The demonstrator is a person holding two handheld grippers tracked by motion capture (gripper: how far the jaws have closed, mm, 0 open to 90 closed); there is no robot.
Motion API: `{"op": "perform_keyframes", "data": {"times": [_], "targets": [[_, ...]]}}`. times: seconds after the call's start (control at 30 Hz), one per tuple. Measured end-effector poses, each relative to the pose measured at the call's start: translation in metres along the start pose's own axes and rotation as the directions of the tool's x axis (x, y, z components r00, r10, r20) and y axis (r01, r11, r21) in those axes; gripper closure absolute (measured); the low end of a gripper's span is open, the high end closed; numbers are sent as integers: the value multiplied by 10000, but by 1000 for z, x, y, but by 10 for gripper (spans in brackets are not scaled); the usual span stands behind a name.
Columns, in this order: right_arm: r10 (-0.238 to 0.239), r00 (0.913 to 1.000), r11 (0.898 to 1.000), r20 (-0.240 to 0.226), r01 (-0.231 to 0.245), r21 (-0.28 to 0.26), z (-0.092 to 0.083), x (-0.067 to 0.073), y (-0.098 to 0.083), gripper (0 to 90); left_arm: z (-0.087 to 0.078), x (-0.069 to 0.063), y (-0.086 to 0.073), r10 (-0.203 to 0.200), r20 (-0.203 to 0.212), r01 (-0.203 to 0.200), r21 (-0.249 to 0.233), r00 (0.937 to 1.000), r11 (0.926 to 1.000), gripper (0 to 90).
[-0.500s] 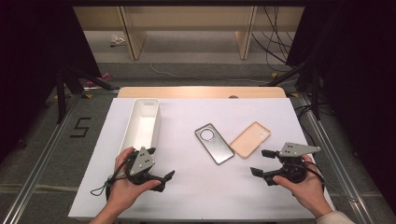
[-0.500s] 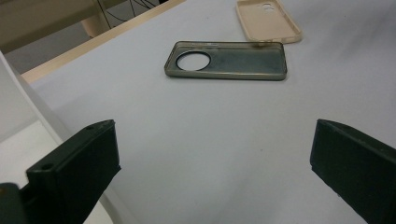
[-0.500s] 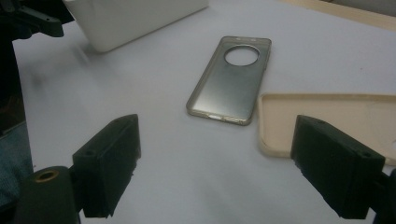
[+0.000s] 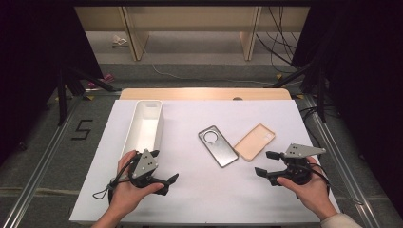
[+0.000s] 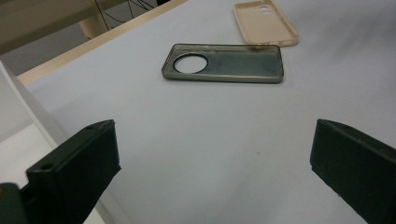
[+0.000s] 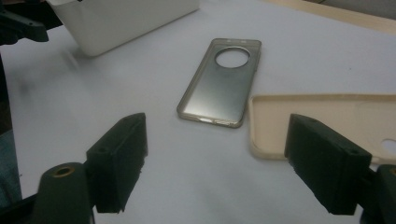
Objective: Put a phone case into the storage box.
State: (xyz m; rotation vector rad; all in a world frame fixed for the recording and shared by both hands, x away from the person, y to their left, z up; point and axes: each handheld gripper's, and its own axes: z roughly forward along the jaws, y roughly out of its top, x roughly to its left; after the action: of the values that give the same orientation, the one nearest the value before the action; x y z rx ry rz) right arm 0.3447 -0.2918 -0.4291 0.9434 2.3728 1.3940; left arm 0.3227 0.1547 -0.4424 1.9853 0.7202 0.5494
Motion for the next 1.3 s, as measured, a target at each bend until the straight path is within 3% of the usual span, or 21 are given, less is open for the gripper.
{"op": "perform_keyframes", "data": {"times": [0.17,0.27,0.3,0.33,0.37,0.4,0.5,0.6,0.7,0.73,0.77,0.9,1.1,1.3], "targets": [[24,9998,10000,217,-24,-40,3,1,3,346,-2,0,-1,-4,-14,4,-14,10000,10000,9],[-172,9993,9996,322,164,237,9,3,5,412,-2,-2,-1,80,11,-80,-17,10000,10000,9],[-274,9991,9991,331,263,345,13,4,7,489,-1,-2,-1,118,27,-118,14,9999,9999,9],[-274,9991,9991,331,263,345,13,4,7,489,-1,-2,-1,132,29,-132,31,9999,9999,9],[-329,9986,9983,422,308,499,16,4,10,639,-1,-2,-1,125,33,-126,27,9999,9999,9],[-324,9981,9976,517,291,626,18,4,12,718,0,-2,0,92,5,-92,9,10000,10000,9],[-212,9978,9931,626,138,1168,26,3,17,866,1,-2,0,117,5,-117,28,9999,9999,9],[-10,9973,9895,733,-96,1441,34,2,20,900,0,-3,0,130,2,-130,12,9999,9999,9],[213,9957,9820,905,-378,1849,49,1,25,900,0,-3,0,143,9,-143,15,9999,9999,9],[239,9934,9747,1122,-481,2183,60,1,29,900,0,-2,-1,149,17,-149,22,9999,9999,9],[239,9934,9747,1122,-481,2183,60,1,29,900,0,-2,-1,149,17,-149,22,9999,9999,9],[-282,9840,9702,1758,-154,2418,83,-2,37,900,-1,-3,0,170,19,-170,13,9999,9999,9],[-751,9747,9657,2107,184,2589,112,-8,49,900,-1,-3,0,158,38,-158,-10,9999,9999,9],[-706,9684,9622,2392,28,2725,134,-19,59,900,-1,-3,-1,164,58,-164,-38,9998,9999,9]]}}
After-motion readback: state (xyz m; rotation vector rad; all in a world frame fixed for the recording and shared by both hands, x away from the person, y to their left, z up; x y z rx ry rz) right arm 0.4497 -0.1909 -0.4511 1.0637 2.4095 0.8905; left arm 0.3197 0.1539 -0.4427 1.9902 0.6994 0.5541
